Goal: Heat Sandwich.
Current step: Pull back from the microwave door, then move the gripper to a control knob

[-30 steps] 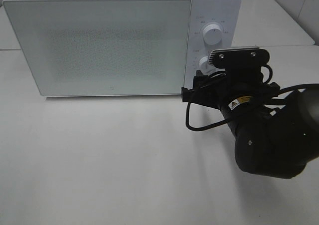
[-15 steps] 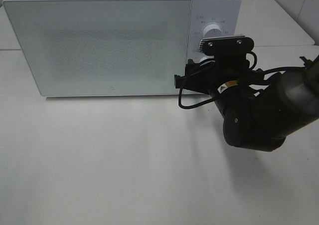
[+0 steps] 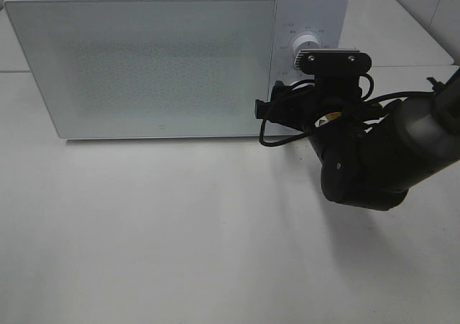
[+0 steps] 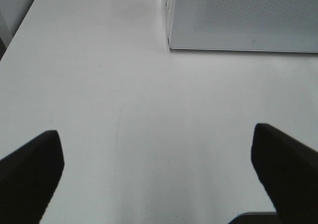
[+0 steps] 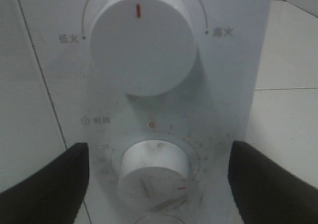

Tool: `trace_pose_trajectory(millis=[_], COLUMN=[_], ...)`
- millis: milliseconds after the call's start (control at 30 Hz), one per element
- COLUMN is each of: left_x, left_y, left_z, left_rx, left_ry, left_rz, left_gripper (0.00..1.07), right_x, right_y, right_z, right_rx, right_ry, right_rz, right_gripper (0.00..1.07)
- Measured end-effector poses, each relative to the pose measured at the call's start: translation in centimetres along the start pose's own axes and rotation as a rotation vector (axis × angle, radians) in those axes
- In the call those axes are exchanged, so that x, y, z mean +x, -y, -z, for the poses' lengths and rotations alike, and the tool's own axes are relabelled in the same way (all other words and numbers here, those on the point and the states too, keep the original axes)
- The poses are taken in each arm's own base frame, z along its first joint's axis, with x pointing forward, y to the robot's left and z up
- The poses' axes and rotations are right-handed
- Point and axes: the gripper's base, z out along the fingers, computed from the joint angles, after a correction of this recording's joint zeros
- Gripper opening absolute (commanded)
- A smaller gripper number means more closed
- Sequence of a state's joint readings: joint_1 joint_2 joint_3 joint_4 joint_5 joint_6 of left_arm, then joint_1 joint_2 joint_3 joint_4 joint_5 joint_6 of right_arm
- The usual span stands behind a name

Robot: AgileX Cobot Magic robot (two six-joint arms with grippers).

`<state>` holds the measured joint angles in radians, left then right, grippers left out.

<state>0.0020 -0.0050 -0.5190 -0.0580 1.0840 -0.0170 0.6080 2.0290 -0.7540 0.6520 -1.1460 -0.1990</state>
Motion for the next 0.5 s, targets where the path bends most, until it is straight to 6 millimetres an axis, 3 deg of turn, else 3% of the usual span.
trace_pose_trajectory(millis=[467, 500], left_x=[0.0, 0.0], left_y=[0.0, 0.0], left_z=[0.0, 0.0], left_rx=[0.0, 0.0], left_ry=[0.0, 0.0], left_rz=[0.0, 0.0], left_gripper=[0.98, 0.98], right_x=[0.77, 0.79], right_y=[0.03, 0.02], right_z=[-0.13, -0.13], right_rx=[0.002, 0.002], right_ry=[-0.023, -0.025], right_rz=[-0.01, -0.01], right_gripper=[0.68, 0.64])
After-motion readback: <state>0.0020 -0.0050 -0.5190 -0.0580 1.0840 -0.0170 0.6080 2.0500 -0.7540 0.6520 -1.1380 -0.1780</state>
